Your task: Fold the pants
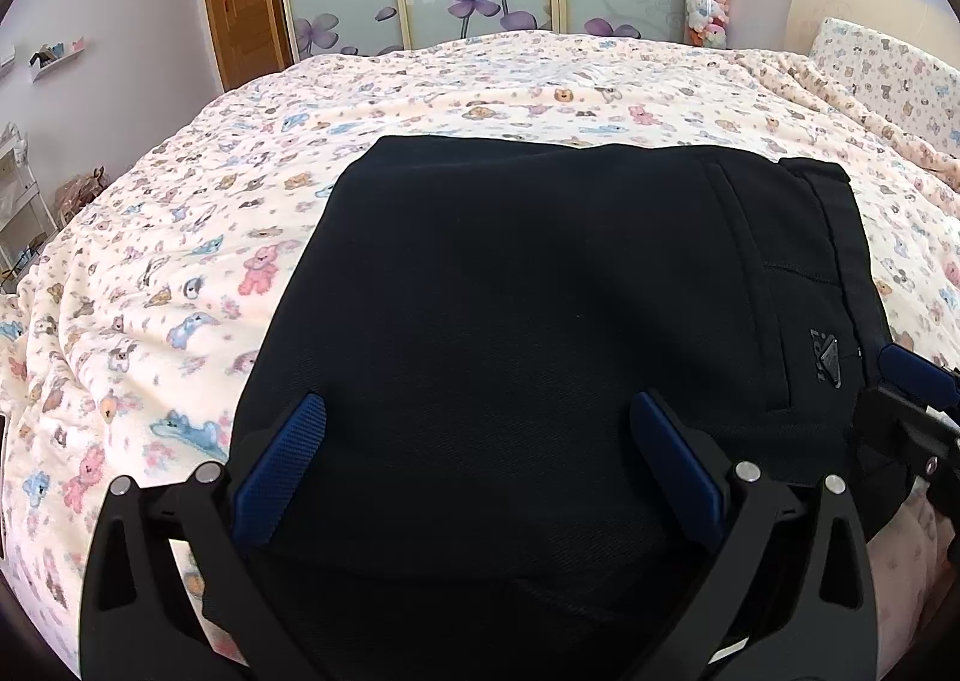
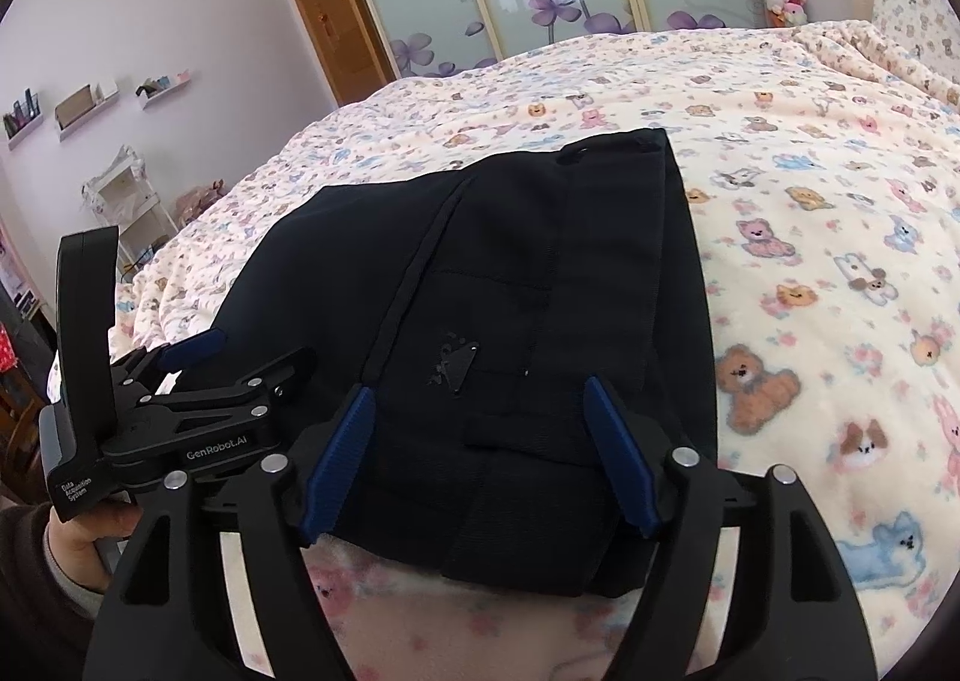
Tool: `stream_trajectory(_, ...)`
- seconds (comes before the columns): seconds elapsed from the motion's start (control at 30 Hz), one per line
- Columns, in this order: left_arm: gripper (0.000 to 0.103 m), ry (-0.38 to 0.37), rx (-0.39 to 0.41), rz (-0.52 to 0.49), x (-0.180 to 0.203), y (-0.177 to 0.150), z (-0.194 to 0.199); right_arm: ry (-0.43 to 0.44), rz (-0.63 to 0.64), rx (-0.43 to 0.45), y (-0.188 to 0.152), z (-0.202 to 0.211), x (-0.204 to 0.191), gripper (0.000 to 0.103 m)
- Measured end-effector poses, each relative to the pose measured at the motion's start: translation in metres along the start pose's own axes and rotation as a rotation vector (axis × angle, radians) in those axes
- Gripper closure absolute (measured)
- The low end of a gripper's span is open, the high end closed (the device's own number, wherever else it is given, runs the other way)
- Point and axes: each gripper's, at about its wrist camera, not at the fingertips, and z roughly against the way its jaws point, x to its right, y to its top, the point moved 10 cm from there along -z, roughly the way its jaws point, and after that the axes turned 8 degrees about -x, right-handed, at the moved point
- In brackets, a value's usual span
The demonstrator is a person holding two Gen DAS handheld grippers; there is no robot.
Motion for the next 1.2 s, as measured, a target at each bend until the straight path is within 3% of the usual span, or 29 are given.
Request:
stream_trajectory(0.1, 0.002, -0.017, 0.014, 0.006, 0.000, 0.001, 0.005, 0.050, -0.042, 0.059, 0.013, 0.023, 0.000, 0.026)
stream_trajectory(0.17, 0.002, -0.081, 0.018, 0.047, -0.007, 0.004, 0.020, 0.037, -0.067, 0.137, 0.030, 0.045, 0.014, 0.021)
stream_trajectory(0.2, 0.002, -0.113, 0.026, 0.082, -0.014, 0.007, 0.028, 0.022, -0.095, 0.129, 0.038, 0.048, 0.030, 0.020)
stream_trajectory(0.3, 0.002, -0.181, 0.033, 0.155, -0.049, 0.024, 0.047, 0.091, -0.214, -0.051, 0.042, 0.015, 0.069, 0.021)
stream_trajectory(0.4, 0.002, -0.154, -0.005, 0.134, -0.079, 0.038, 0.040, 0.207, -0.263, -0.196, 0.036, -0.022, 0.078, 0.026)
stream_trajectory(0.5, 0.002, -0.146, -0.074, 0.133, -0.112, 0.052, 0.019, 0.305, -0.233, -0.236, 0.033, -0.038, 0.067, 0.027)
stream_trajectory(0.6, 0.002, -0.248, -0.209, 0.156, -0.123, 0.054, -0.013, 0.369, -0.223, -0.252, 0.034, -0.045, 0.062, 0.027)
stream_trajectory(0.7, 0.003, -0.319, -0.269, 0.147, -0.116, 0.058, -0.035, 0.383, -0.239, -0.271, 0.035, -0.051, 0.066, 0.034)
stream_trajectory(0.73, 0.003, -0.376, -0.293, 0.154, -0.108, 0.059, -0.042, 0.389, -0.245, -0.269, 0.035, -0.051, 0.065, 0.035)
stream_trajectory(0.8, 0.015, -0.491, -0.341, 0.177, -0.091, 0.059, -0.050, 0.400, -0.235, -0.255, 0.035, -0.047, 0.062, 0.037)
stream_trajectory(0.9, 0.017, -0.544, -0.400, 0.148, -0.068, 0.052, -0.057, 0.405, -0.243, -0.250, 0.032, -0.047, 0.063, 0.040)
stream_trajectory(0.97, 0.028, -0.587, -0.475, 0.143, -0.052, 0.042, -0.061, 0.423, -0.239, -0.248, 0.034, -0.044, 0.060, 0.051)
stream_trajectory(1.03, 0.039, -0.551, -0.457, 0.121, -0.049, 0.044, -0.057, 0.441, -0.237, -0.235, 0.033, -0.037, 0.057, 0.063)
stream_trajectory(1.1, 0.060, -0.549, -0.417, 0.103, -0.046, 0.049, -0.046, 0.452, -0.245, -0.210, 0.040, -0.029, 0.058, 0.067)
stream_trajectory(1.2, 0.071, -0.564, -0.356, 0.110, -0.044, 0.062, -0.026, 0.474, -0.254, -0.184, 0.048, -0.019, 0.053, 0.071)
